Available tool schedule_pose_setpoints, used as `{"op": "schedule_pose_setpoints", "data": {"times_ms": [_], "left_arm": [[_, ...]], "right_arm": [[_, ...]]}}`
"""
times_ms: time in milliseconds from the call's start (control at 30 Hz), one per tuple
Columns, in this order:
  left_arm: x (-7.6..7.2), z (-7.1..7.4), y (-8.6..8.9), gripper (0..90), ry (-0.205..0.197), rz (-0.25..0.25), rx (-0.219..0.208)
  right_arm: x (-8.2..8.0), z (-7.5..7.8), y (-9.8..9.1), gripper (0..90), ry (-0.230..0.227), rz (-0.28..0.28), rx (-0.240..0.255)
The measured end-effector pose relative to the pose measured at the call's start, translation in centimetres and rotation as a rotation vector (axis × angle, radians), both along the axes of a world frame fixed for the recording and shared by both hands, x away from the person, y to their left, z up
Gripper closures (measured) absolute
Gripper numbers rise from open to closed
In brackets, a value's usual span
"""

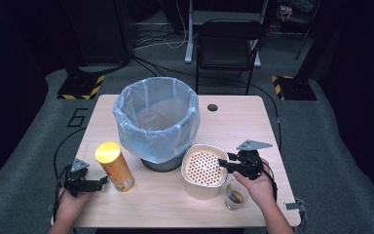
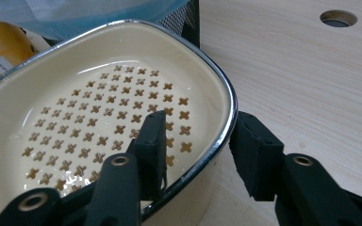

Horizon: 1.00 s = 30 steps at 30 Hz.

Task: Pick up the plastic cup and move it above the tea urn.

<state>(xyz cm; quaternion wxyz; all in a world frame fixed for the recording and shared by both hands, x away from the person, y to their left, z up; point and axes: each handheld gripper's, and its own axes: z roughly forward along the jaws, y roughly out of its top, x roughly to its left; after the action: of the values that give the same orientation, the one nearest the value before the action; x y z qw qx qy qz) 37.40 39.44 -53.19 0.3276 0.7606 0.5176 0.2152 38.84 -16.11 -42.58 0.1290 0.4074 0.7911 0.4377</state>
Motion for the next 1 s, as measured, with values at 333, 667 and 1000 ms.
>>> {"op": "schedule_pose_setpoints", "data": {"times_ms": [333,667,1000], "left_arm": [[0.0,-0.1,0.0,1.0,-0.011,0.004,-0.003],[0.0,0.0,0.0,1.0,0.000,0.000,0.000],[0.0,0.0,0.0,1.0,0.000,0.000,0.000]], "right_arm": [[-2.4,2.8,-1.8,39.5,-0.093,-0.022,0.032],[-6.5,1.1,-3.5,24.8,-0.115,-0.005,-0.006],[-8.7,-1.2,-2.7,15.3,-0.095,-0.008,-0.051]]}}
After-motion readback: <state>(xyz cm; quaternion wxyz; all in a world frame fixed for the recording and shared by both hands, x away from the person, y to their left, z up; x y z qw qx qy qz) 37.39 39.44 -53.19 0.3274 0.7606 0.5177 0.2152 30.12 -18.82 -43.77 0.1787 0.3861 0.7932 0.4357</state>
